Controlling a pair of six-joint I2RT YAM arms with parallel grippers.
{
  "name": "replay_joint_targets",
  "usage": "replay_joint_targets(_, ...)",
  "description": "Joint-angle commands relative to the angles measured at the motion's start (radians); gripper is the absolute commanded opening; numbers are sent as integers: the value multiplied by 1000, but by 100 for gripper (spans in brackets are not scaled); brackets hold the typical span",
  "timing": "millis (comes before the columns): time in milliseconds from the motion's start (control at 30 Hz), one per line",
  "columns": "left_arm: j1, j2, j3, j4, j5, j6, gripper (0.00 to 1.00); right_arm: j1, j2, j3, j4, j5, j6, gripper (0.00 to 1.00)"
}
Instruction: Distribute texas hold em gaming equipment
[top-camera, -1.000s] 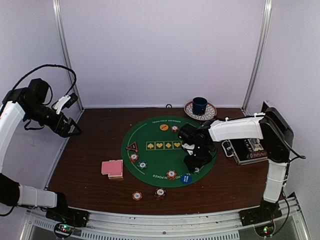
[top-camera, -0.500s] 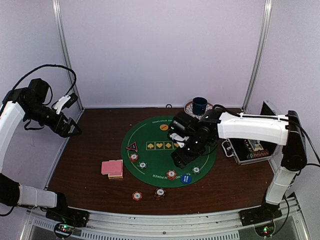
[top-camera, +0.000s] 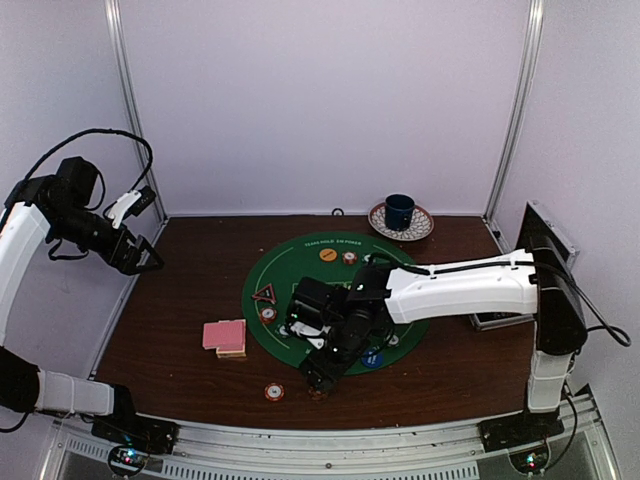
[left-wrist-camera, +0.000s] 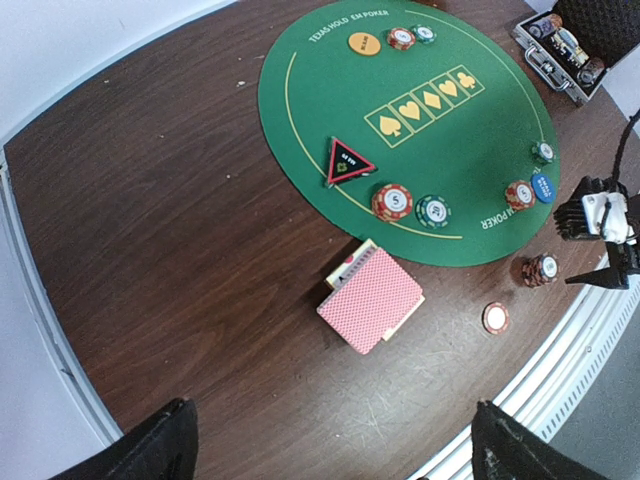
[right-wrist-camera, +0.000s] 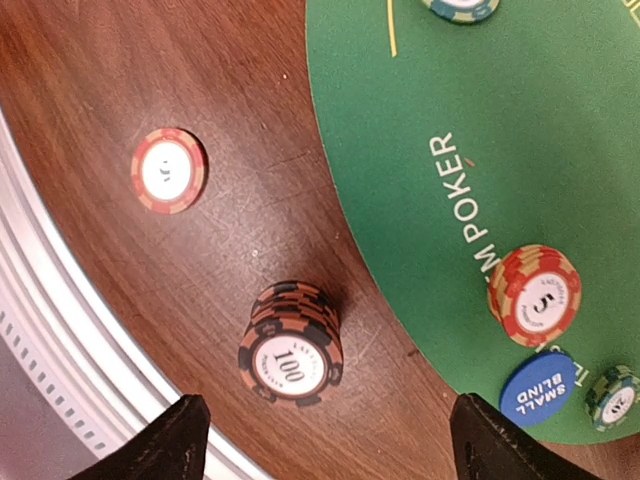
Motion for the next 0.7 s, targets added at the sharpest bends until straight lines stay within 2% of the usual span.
replay_joint_targets(0, 6, -12, 11, 7, 4, 8, 97, 3, 30, 31, 28, -40, -14, 87)
replay_joint_targets(467, 7, -11, 19, 6, -1, 8, 98, 12, 103, 48, 42, -93, -38, 79)
replay_joint_targets(667, 6, -16, 19, 5, -2, 8, 97, 14, 123, 52, 45, -99, -37, 70)
